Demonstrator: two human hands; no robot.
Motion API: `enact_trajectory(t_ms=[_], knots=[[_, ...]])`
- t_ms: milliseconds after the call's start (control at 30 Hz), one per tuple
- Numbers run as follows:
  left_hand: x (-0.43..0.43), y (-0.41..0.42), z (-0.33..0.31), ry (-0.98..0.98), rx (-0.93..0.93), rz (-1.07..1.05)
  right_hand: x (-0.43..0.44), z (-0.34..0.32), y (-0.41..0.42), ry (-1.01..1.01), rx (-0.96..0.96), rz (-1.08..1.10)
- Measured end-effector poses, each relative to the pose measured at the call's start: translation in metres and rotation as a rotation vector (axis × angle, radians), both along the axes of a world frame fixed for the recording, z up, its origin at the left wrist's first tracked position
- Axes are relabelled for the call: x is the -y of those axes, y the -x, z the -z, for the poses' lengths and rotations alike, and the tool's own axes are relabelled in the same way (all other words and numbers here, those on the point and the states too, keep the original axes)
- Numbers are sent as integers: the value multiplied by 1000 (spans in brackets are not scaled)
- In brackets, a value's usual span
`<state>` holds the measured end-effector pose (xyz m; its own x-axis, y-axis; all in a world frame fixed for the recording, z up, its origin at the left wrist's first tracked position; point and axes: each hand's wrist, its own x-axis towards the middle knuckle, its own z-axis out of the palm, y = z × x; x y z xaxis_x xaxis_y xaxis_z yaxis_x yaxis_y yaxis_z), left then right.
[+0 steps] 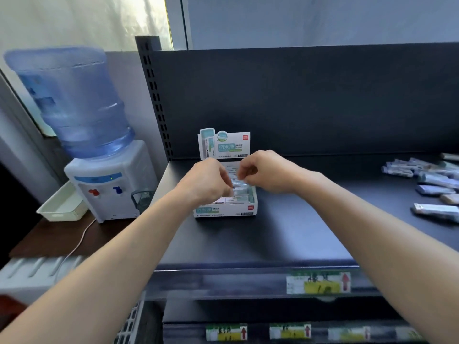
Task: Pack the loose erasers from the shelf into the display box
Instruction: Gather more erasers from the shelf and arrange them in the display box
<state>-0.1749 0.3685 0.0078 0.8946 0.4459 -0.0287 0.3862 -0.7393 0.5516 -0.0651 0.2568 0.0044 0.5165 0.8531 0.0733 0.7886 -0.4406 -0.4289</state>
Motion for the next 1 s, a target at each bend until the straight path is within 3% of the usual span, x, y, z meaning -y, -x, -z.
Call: enact_trajectory(t_ms=[200, 567, 1000], knots=[[77, -42, -17, -8, 111, 68, 84, -19, -33, -47, 59, 50], [253, -159, -17, 23, 119, 356, 298, -19, -121, -8, 100, 503], [307, -260, -12, 5, 68, 512, 395, -6, -184, 13, 50, 881]])
